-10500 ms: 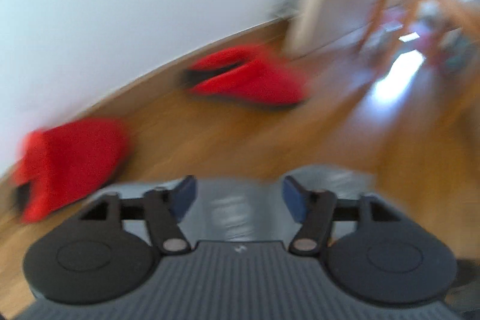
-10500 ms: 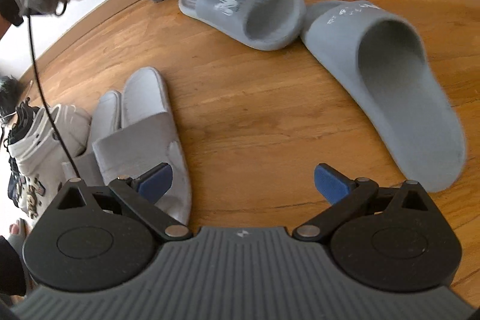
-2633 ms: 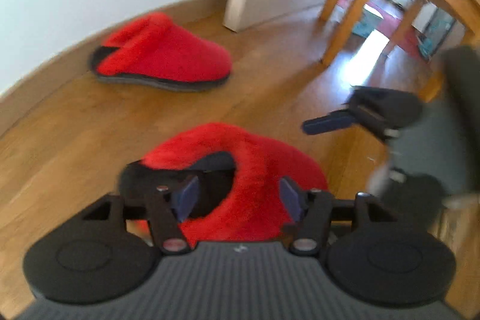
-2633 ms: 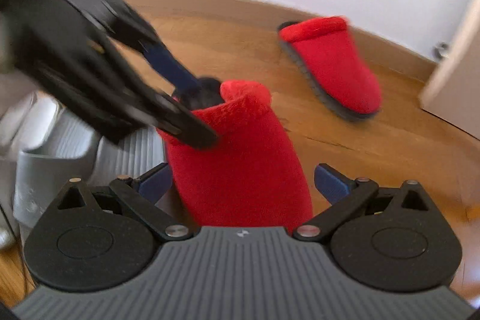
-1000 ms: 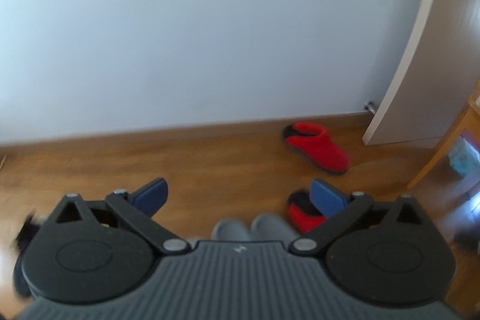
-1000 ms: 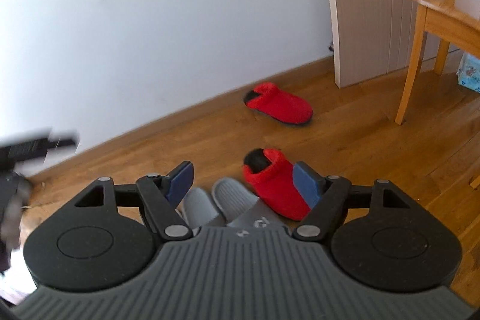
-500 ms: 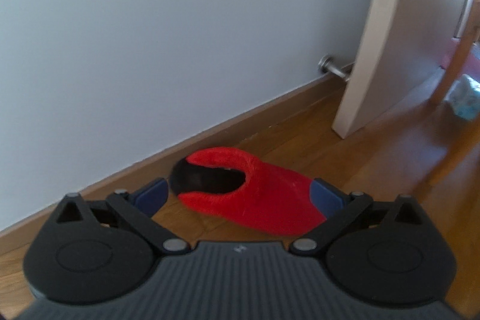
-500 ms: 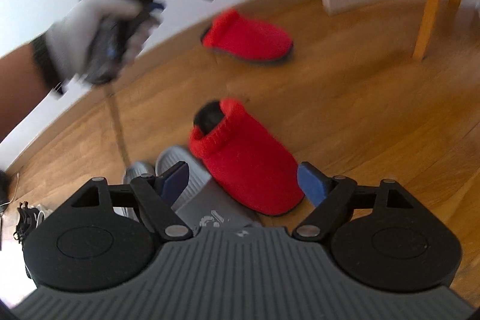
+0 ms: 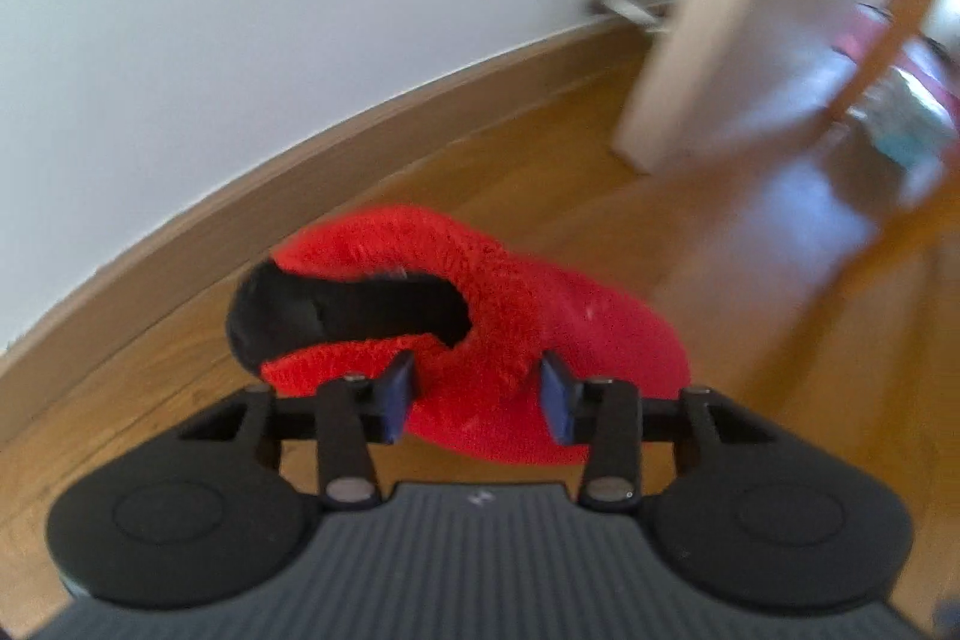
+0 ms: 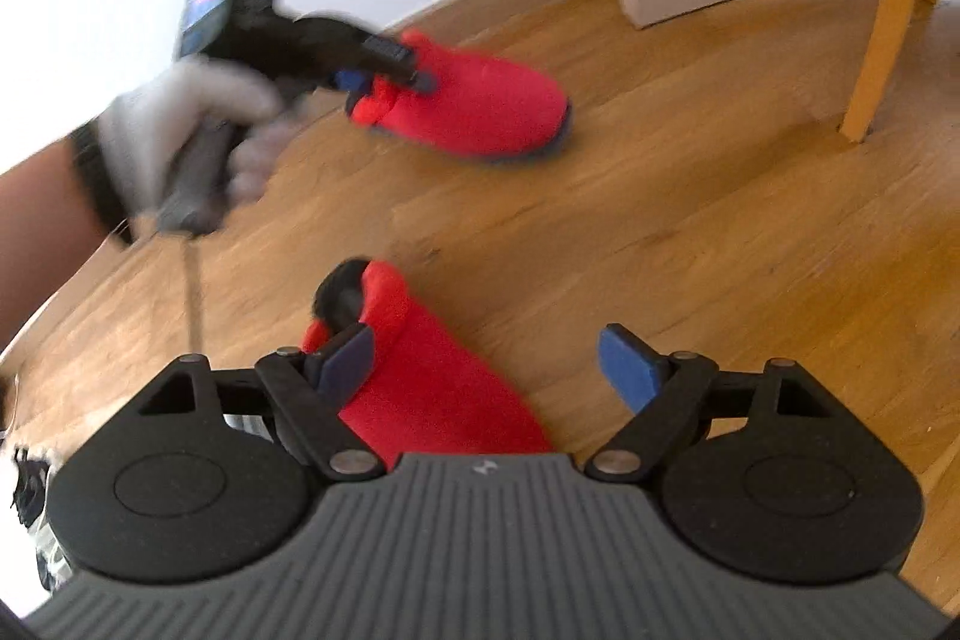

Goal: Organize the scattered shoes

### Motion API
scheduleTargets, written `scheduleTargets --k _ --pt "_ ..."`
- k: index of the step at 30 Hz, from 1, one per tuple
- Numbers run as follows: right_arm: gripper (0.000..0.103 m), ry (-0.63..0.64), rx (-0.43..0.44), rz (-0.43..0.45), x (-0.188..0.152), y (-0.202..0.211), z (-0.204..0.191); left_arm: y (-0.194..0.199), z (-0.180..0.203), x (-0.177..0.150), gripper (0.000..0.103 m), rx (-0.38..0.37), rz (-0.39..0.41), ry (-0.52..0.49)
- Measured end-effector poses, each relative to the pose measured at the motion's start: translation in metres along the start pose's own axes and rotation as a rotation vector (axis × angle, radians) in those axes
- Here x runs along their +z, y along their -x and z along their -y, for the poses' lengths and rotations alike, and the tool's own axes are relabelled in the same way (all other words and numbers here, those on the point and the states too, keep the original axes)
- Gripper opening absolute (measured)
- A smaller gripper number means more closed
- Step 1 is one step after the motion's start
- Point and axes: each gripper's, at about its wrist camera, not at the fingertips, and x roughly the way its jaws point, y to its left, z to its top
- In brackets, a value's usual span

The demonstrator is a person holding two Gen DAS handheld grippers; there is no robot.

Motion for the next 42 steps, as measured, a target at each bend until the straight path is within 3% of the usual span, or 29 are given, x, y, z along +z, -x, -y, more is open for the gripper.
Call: scheduleTargets --k 2,7,9,12,15,17,19,21,24,26,28,30,33,35,37,40,42 --pt "0.083 0.041 -0.013 0.019 -0.003 0.004 0.002 0.009 0.030 -0.017 0.038 -0.057 -0.010 -0.082" --pt "0.091 0.170 -0.057 0.069 -0.016 0.003 0.017 0.006 0.074 -0.050 0.041 -0.144 -0.083 -0.098" --pt "0.097 0.205 -0.012 0.063 -0.015 -0.018 0.028 -0.001 0.078 -0.056 0.047 -0.157 -0.119 -0.091" --pt "0.098 0.247 -0.006 0.053 -0.003 -0.060 0.037 -0.008 0.075 -0.058 0.055 -0.119 -0.137 -0.092" --pt "0.102 0.231 0.001 0.031 0.014 -0.093 0.044 0.017 0.060 -0.060 0.061 -0.054 -0.108 -0.067" --pt "0.102 0.256 0.029 0.034 0.024 -0.110 0.044 0.042 0.043 -0.066 0.071 -0.027 -0.082 -0.030" --pt "0.095 0.307 0.062 0.018 0.026 -0.119 0.037 0.085 0.011 -0.084 0.071 -0.004 -0.064 0.042" --pt "0.049 0.334 0.077 0.018 0.026 -0.118 0.032 0.115 -0.016 -0.103 0.071 0.031 -0.066 0.101" --pt "0.037 0.325 0.124 0.007 0.023 -0.107 0.032 0.157 -0.049 -0.136 0.071 0.129 -0.094 0.177" --pt "0.038 0.352 0.191 -0.047 0.006 -0.100 0.027 0.192 -0.069 -0.159 0.071 0.210 -0.106 0.231" --pt "0.050 0.369 0.206 -0.062 -0.009 -0.094 0.019 0.248 -0.092 -0.192 0.071 0.331 -0.118 0.298" --pt "0.068 0.351 0.172 -0.064 -0.010 -0.085 0.010 0.296 -0.104 -0.212 0.071 0.412 -0.121 0.337" --pt "0.079 0.300 0.140 -0.045 -0.003 -0.046 -0.009 0.402 -0.117 -0.243 0.072 0.531 -0.070 0.437" --pt "0.081 0.292 0.156 -0.026 0.003 -0.005 -0.036 0.472 -0.122 -0.265 0.086 0.582 0.000 0.530" --pt "0.081 0.291 0.182 -0.052 0.008 0.026 -0.066 0.534 -0.122 -0.292 0.094 0.634 0.086 0.613" --pt "0.083 0.326 0.211 -0.139 0.017 0.077 -0.148 0.611 -0.121 -0.347 0.094 0.742 0.230 0.722" --pt "0.083 0.363 0.208 -0.207 0.020 0.104 -0.208 0.642 -0.128 -0.385 0.094 0.789 0.300 0.777"
